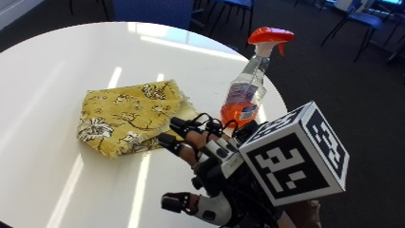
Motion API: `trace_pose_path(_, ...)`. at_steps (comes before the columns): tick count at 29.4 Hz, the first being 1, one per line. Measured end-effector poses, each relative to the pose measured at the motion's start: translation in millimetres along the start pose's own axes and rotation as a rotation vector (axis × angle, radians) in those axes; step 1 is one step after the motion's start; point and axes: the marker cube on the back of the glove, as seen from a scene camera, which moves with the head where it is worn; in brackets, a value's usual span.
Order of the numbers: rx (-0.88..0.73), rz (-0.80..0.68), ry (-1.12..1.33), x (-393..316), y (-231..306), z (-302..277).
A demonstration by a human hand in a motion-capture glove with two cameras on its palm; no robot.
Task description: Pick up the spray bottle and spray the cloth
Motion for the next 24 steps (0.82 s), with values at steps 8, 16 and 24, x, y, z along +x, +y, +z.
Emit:
trace_pose_path(8,0.169,0.147,-0.033,18,-22,-2)
trace_pose_path(16,0.46,0.429,-0.063,54,-36,-11)
trace_pose_path(24,0.61,0.742,-0.124,115,-49,3)
